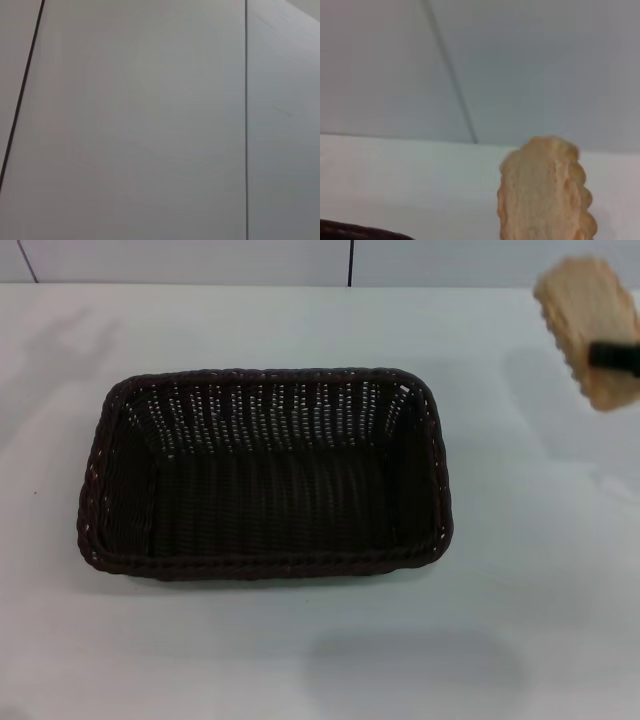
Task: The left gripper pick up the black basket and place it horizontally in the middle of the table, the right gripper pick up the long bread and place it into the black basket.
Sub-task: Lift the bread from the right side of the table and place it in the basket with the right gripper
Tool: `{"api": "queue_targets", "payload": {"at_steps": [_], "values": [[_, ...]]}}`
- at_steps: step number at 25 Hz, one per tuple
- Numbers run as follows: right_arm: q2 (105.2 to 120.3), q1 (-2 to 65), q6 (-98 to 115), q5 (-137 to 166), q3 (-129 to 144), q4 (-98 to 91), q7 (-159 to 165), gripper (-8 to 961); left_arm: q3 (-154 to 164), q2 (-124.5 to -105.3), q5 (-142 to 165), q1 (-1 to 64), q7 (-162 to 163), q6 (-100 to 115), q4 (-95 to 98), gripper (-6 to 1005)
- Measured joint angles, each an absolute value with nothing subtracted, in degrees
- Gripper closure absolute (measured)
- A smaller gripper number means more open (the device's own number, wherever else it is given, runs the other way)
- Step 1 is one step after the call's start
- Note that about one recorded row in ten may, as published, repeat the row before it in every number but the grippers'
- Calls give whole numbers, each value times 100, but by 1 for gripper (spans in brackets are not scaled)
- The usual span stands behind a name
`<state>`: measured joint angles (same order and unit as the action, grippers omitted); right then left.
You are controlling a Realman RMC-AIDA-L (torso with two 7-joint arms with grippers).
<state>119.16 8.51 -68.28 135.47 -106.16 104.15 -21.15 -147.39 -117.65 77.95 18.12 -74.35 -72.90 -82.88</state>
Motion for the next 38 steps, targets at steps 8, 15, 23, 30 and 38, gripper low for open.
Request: {"api": "queue_targets", "payload": {"at_steps": [8,15,23,30,38], "values": [[11908,1184,-6988,13321,-9796,11414,-1824,551,-14739,-11759,7812,1843,-7435,-7277,-8285,526],[11910,1889,-7020,12985,-8926,10925,-1801,607,-14747,-11759,7809,1846,-7442,-7260,-8284,526],[11905,2174,-7088,12900,-8657,9913,-1851,658,-14758,-11767,7797,1857,-7483,-7245,-8229,526],[11901,2226,-7112,12833,-8668,9737,-1885,582,-14740,-11775,7795,1863,-7487,-7242,-8214,526],[11894,2202,-7044,13036,-8837,9729,-1960,360,-14721,-11777,7795,1864,-7490,-7242,-8199,526]]}}
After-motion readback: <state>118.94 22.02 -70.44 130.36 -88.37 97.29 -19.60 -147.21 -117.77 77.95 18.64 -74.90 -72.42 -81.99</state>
